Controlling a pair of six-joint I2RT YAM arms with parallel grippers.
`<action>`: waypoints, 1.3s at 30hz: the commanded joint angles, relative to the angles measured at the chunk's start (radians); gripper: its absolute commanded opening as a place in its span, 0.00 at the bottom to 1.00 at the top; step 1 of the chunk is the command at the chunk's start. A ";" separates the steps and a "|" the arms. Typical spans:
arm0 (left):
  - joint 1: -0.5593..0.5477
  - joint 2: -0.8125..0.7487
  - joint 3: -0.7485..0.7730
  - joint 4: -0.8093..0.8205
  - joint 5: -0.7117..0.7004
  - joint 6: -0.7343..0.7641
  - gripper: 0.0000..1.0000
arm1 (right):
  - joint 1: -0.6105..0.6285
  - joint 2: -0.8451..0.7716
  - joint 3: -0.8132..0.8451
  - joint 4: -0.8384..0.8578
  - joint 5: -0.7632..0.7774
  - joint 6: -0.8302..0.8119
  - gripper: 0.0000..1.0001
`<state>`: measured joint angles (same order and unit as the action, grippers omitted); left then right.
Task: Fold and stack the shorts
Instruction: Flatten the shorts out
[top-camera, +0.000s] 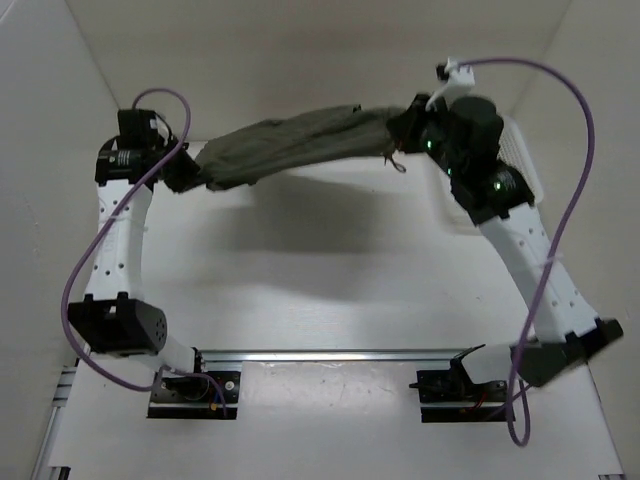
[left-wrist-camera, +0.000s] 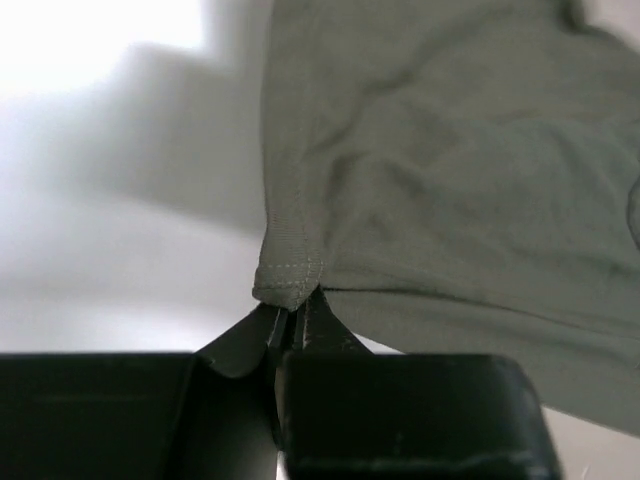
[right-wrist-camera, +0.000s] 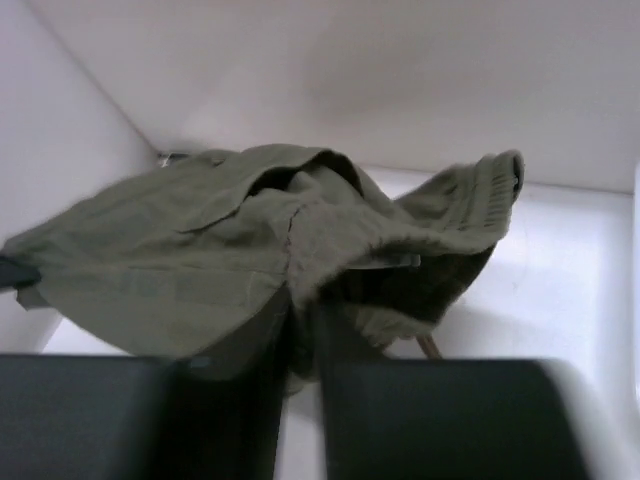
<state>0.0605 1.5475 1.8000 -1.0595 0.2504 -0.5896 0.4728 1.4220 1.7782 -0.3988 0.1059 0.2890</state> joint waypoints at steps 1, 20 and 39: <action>0.001 -0.093 -0.255 0.004 -0.007 0.027 0.18 | 0.029 -0.098 -0.345 0.106 0.038 -0.039 0.26; 0.001 -0.090 -0.663 0.078 -0.089 0.059 0.17 | 0.020 -0.474 -1.028 -0.210 -0.095 0.650 0.00; 0.010 0.218 -0.711 0.250 -0.046 0.040 0.40 | 0.000 -0.215 -1.209 0.275 -0.233 0.839 0.79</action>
<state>0.0635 1.7744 1.0561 -0.8417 0.2142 -0.5541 0.4770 1.1393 0.5022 -0.2020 -0.1482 1.1442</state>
